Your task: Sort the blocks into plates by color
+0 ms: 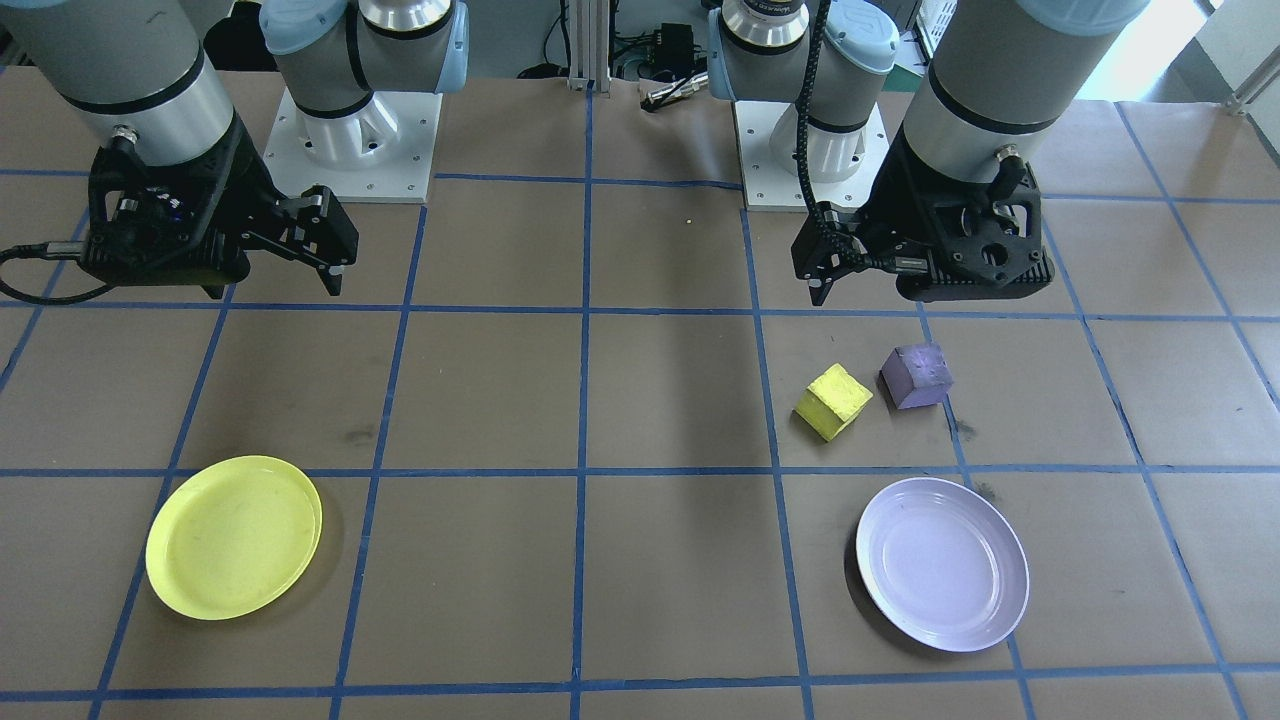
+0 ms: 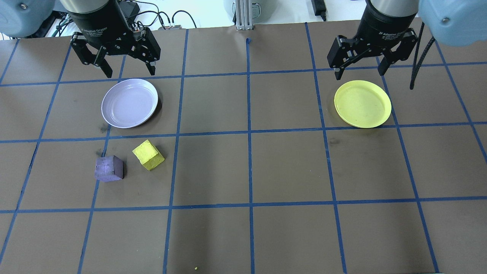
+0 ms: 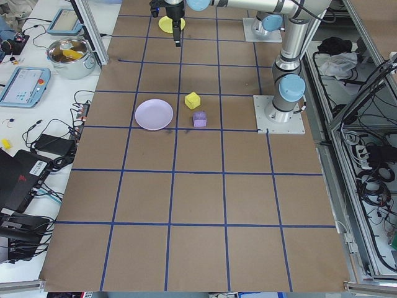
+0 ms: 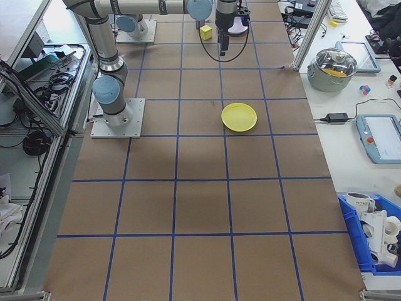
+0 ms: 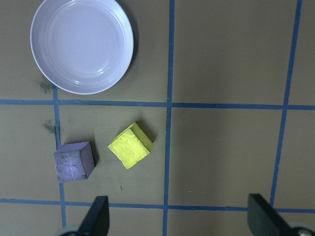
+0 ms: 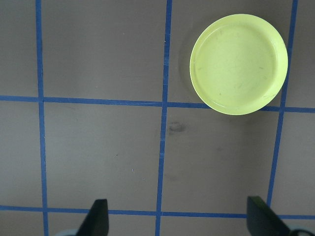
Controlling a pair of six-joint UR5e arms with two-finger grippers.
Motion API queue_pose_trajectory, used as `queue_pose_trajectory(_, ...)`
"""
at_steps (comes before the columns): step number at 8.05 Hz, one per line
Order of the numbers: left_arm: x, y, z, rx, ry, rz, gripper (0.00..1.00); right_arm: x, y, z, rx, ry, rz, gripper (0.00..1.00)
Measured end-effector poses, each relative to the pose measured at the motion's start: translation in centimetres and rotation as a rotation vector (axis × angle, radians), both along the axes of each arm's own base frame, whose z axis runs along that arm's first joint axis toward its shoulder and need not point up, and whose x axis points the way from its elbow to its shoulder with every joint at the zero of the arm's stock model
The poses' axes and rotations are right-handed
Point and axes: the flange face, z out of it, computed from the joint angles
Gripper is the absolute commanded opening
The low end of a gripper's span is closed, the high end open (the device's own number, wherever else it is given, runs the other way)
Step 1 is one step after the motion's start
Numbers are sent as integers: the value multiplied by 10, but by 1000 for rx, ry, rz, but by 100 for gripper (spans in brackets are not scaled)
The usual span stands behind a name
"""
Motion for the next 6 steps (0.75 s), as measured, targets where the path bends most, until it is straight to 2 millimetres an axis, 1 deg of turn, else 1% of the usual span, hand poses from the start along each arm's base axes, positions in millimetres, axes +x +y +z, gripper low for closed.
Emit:
queue_pose_trajectory(2, 1, -3, -5, 8, -1, 2, 100, 0, -4, -5, 5, -1, -1, 100)
queue_pose_trajectory(3, 5, -5, -7, 12, -2, 7, 100, 0, -5, -7, 8, 0, -1, 100)
queue_pose_trajectory(4, 18, -9, -9, 16, -1, 21, 100, 0, -5, -9, 14, 1, -1, 100)
queue_pose_trajectory(5, 33, -11, -6, 12, 1, 16, 100, -1, -5, -10, 18, 1, -2, 100)
queue_pose_trajectory(6, 52, -10, -1, 6, 1, -51, 100, 0, -5, -10, 20, 1, -1, 100)
